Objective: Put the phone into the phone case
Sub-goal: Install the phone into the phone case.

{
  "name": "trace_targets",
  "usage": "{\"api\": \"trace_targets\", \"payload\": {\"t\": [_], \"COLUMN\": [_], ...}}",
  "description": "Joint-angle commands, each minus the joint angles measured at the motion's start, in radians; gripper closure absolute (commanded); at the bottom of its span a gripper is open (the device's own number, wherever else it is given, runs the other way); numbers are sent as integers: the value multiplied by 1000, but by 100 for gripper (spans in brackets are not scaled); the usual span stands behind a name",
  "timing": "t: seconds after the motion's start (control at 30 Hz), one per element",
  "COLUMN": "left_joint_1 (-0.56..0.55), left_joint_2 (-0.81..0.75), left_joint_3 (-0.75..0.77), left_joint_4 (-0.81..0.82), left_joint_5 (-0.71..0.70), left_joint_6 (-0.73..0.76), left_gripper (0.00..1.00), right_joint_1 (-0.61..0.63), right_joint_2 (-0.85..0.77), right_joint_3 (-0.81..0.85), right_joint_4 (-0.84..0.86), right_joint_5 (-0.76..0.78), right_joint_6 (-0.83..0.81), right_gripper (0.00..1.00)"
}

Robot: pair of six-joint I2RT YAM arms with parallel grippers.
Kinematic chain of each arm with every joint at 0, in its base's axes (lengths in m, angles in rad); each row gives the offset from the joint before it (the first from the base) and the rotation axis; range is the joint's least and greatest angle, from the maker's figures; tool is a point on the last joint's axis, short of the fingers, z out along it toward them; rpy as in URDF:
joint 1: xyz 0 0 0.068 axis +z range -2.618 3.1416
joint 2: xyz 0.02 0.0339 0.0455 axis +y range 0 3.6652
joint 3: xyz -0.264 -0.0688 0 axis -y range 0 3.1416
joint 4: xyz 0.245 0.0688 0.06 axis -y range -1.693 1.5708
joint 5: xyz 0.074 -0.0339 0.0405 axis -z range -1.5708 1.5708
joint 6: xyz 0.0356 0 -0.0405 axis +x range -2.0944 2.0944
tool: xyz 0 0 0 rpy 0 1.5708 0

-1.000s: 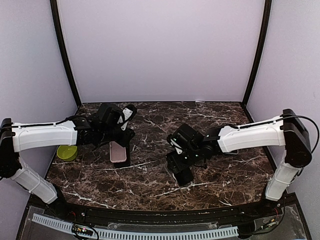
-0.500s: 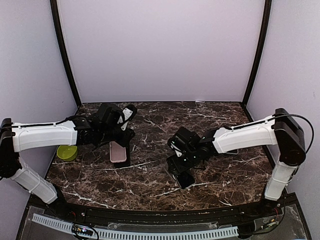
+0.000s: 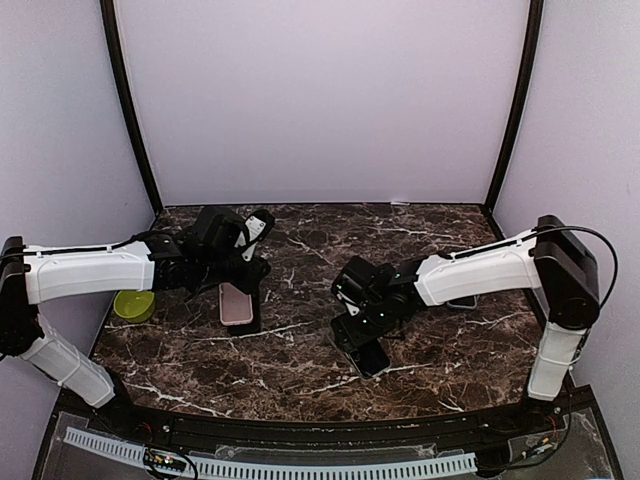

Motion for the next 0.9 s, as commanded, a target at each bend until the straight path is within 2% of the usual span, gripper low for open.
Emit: {"api": "trace_targets", "payload": {"t": [0.0,0.43,0.7,0.8,0.87], "left_joint_1": [6,6,7,6,6], "left_joint_2": [-14,-22,-9,1,6], "left_joint_3": [-7,-8,-10,-10,-11], "left_joint_4": [-5,-6,-6,-3,-1], "left_joint_5": [14,15,20,79,177], "left_joint_6": [14,20,33,74,109], "left_gripper": [64,64,64,64,60], "right_joint_1": [16,17,16,6,-15], "right_joint_2": [49,67,13,-34,-69], "right_joint_3": [10,41,57,43,30], "right_joint_4": [-48,-91,-96,-78,-64], "right_joint_5": [41,52,-5,-34,-60], "right_joint_6": [-10,-13,-50,-77,-92], "right_gripper": [29,13,12,12,12]}}
